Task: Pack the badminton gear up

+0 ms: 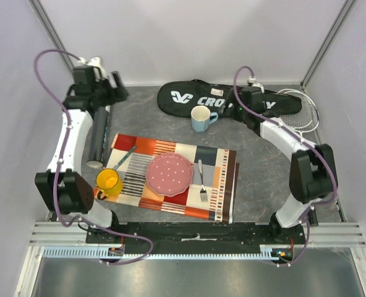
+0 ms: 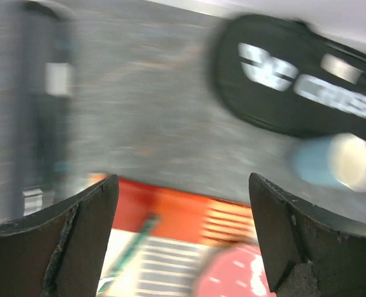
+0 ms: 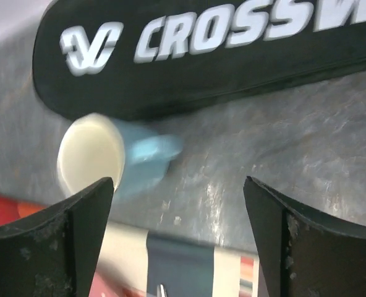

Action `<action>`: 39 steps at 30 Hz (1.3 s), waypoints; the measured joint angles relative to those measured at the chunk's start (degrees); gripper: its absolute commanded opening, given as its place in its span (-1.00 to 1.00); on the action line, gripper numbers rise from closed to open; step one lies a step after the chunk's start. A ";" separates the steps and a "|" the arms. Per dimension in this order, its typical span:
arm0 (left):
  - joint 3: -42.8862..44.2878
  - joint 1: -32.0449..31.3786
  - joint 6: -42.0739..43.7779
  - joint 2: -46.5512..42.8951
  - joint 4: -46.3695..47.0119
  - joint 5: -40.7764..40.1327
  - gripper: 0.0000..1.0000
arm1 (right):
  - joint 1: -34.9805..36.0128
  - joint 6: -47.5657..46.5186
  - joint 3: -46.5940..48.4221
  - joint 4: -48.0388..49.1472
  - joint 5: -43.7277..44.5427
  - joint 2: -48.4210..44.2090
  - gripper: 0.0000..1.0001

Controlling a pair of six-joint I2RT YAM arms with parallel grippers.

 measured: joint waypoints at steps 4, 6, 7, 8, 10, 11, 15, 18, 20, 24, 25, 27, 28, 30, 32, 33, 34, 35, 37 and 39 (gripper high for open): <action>-5.84 -12.28 -6.01 -4.72 4.20 11.34 0.79 | -12.76 12.28 -2.19 16.09 -5.51 10.80 0.89; -8.17 -17.27 -7.26 -5.77 4.33 14.99 0.76 | -17.49 17.64 -2.82 22.71 -7.56 16.11 0.87; -9.46 -18.97 -7.74 -6.47 4.31 16.44 0.76 | -19.80 20.41 -3.06 25.68 -8.26 18.99 0.84; -10.56 -20.09 -8.11 -7.45 4.24 17.42 0.76 | -21.59 23.17 -3.41 28.65 -8.94 21.57 0.83; -12.22 -21.14 -8.57 -9.81 4.39 18.47 0.75 | -23.39 27.82 -4.59 33.73 -9.64 25.22 0.80; -12.94 -21.99 -8.70 -11.37 4.72 18.58 0.74 | -23.78 29.38 -4.81 36.50 -10.19 26.03 0.79; -13.73 -25.24 -8.79 -16.72 6.29 19.17 0.72 | -22.71 33.88 -4.94 41.86 -10.16 28.20 0.65; -13.73 -27.12 -9.33 -18.23 7.61 20.44 0.69 | -22.29 36.41 -4.44 45.83 -10.82 30.82 0.44; -13.73 -27.76 -10.03 -18.18 7.96 20.55 0.63 | -22.32 37.79 -3.58 48.26 -10.88 32.74 0.24; -13.29 -28.65 -11.74 -16.81 8.24 20.26 0.61 | -22.36 38.73 -1.14 50.56 -10.23 36.33 -0.34; -12.70 -28.92 -12.52 -15.72 8.37 20.28 0.61 | -22.38 38.53 -1.05 51.54 -9.92 37.09 -0.46; -11.15 -29.24 -14.10 -13.22 8.83 20.85 0.61 | -22.47 37.18 -0.66 52.43 -9.60 37.66 -0.77; -10.32 -29.31 -15.26 -11.67 9.33 21.46 0.62 | -22.47 36.30 -0.24 53.13 -9.40 37.86 -0.84; -8.48 -29.31 -17.86 -8.26 10.21 22.71 0.63 | -22.58 33.94 1.40 54.93 -9.35 38.12 -1.00; -6.88 -29.33 -21.24 -4.70 11.76 24.28 0.64 | -22.71 31.23 4.22 56.35 -10.14 38.12 -1.00; -6.29 -29.40 -22.67 -3.37 12.37 24.98 0.65 | -22.75 29.73 5.81 57.29 -10.62 38.12 -1.00; -5.51 -29.53 -25.07 -1.44 13.49 25.92 0.64 | -22.77 28.20 7.32 58.10 -11.08 38.05 -1.00; -4.98 -29.70 -26.64 -0.02 14.32 26.36 0.61 | -22.80 26.12 8.48 58.66 -11.32 37.73 -1.00; -2.84 -30.60 -30.03 3.50 15.56 27.50 0.59 | -22.86 21.77 9.01 58.07 -11.19 35.78 -1.00; 0.37 -32.22 -32.52 7.45 16.26 28.15 0.59 | -23.02 14.43 9.03 55.28 -10.36 31.93 -1.00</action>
